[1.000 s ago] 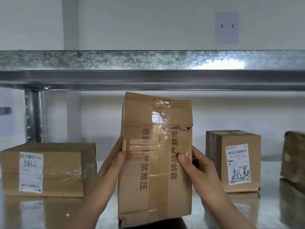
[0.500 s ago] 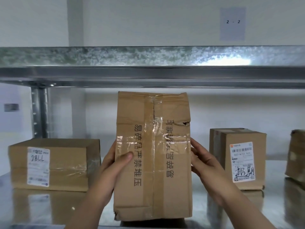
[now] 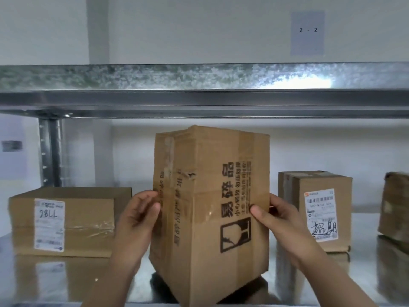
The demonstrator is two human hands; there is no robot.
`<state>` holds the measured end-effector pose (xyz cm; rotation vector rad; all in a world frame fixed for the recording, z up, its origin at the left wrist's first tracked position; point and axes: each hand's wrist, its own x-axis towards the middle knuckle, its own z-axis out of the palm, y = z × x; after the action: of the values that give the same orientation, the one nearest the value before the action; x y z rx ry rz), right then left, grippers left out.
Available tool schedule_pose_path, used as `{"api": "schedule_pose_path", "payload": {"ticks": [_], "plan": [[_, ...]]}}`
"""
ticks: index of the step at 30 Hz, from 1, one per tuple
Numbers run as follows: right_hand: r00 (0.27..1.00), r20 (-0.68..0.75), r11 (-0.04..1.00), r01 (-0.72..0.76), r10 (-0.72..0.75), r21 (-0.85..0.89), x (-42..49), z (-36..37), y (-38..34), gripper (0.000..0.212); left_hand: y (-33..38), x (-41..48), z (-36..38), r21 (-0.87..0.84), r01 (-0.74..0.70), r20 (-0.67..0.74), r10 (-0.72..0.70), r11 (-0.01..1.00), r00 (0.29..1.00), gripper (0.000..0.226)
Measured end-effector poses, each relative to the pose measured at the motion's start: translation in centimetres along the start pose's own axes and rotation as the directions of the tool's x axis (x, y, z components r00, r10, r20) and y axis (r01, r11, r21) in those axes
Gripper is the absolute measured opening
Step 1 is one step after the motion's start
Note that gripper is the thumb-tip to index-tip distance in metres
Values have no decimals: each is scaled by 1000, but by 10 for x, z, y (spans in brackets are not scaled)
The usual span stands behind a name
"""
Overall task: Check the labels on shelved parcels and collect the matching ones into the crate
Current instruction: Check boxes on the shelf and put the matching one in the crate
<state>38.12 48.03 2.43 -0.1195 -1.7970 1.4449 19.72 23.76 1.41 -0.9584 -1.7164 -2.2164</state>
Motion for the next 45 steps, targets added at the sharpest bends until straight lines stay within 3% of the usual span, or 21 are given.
{"api": "schedule_pose_path", "payload": {"ticks": [2, 4, 6, 9, 14, 22, 27, 29, 32, 33, 37, 40, 42, 43, 45], "plan": [[996, -78, 999, 35, -34, 14, -4, 7, -4, 33, 12, -6, 10, 119, 16, 61, -24, 993, 998, 28], [989, -132, 997, 68, -61, 47, -5, 13, -8, 29, 24, -14, 16, 91, 58, 230, -78, 994, 970, 62], [993, -111, 994, 48, -38, 95, -5, 17, -7, 39, 30, -20, 22, 55, 107, 341, -120, 993, 932, 97], [998, -60, 992, 17, -10, 123, -7, 20, -9, 57, 30, -22, 27, 23, 121, 377, -121, 992, 918, 64], [999, -34, 989, -3, 8, 146, -11, 18, -9, 53, 28, -25, 28, -14, 134, 324, -123, 991, 938, 44], [996, -78, 994, -27, 35, 106, -8, 15, -8, 42, 30, -24, 28, -58, 141, 300, -118, 988, 947, 38], [987, -118, 987, -89, 105, 136, -7, 13, 0, 29, 21, -19, 17, -69, 146, 98, -139, 987, 985, 32], [982, -118, 986, -139, 149, 88, -8, 12, 5, 48, 15, -16, 9, -51, 132, 46, -129, 990, 991, 36], [969, -9, 964, -243, 246, 109, -10, 14, 8, 111, 5, -12, 1, -18, 91, -43, -91, 996, 995, 36], [967, 36, 958, -253, 250, 138, -9, 14, 9, 120, 1, -9, -1, 3, 62, -85, -61, 998, 995, 34], [987, 68, 983, -151, 145, 108, -5, 17, 5, 81, -9, 3, 4, 142, -56, -166, 80, 988, 983, 10], [996, -8, 995, -84, 84, 62, -9, 21, 0, 68, -1, 9, 17, 267, -59, -87, 85, 962, 993, 16], [997, -65, 998, -40, 44, 50, -11, 25, -2, 53, 6, 7, 24, 385, -51, 13, 50, 922, 999, 35], [995, -101, 999, -13, 17, 38, -11, 26, -3, 43, 10, 4, 27, 372, -37, 68, 12, 928, 998, 44], [990, -140, 999, 29, -32, -28, -13, 30, -4, 26, 21, -8, 30, 168, 26, 206, -61, 985, 977, 58]]}}
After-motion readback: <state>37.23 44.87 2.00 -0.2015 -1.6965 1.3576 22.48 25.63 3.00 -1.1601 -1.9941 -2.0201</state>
